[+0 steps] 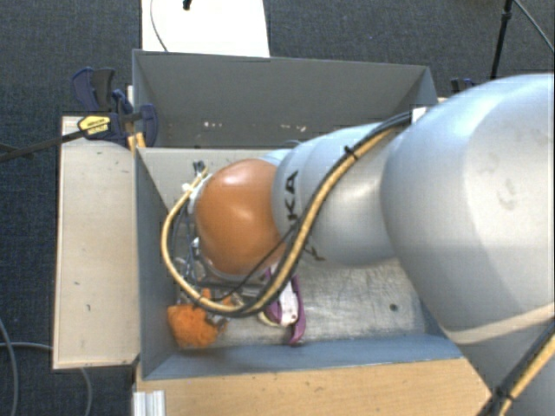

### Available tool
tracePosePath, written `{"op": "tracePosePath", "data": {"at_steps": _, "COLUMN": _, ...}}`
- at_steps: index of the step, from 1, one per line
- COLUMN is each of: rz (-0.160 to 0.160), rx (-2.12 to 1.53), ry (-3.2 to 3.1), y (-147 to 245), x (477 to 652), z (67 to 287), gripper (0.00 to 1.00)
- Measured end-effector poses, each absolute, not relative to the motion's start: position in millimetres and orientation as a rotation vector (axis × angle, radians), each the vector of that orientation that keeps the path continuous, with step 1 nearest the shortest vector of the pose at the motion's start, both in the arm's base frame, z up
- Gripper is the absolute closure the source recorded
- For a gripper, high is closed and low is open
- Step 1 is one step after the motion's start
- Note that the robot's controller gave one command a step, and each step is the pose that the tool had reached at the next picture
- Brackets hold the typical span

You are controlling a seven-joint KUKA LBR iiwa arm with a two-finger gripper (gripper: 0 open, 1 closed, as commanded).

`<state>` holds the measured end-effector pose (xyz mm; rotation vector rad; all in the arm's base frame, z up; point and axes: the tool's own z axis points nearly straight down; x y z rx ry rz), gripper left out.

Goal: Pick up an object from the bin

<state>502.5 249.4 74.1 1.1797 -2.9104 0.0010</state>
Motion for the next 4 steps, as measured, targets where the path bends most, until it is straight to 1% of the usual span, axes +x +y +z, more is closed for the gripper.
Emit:
{"op": "tracePosePath", "data": {"at_steps": 1, "rz": 0.001, "rx": 1.179, "ry": -2.911, "y": 249.4, "x": 502.5, "z": 74.1, "gripper": 1.0}}
{"op": "tracePosePath", "data": {"at_steps": 2, "rz": 0.0, "rx": 1.176, "ry": -2.908, "y": 248.6, "x": 500.9, "z": 79.9, "gripper": 1.0}}
{"op": "tracePosePath", "data": {"at_steps": 3, "rz": -0.001, "rx": 1.175, "ry": -2.911, "y": 248.6, "x": 500.9, "z": 98.3, "gripper": 1.0}}
{"op": "tracePosePath", "data": {"at_steps": 4, "rz": -0.002, "rx": 1.176, "ry": -2.92, "y": 249.6, "x": 502.9, "z": 108.3, "gripper": 1.0}}
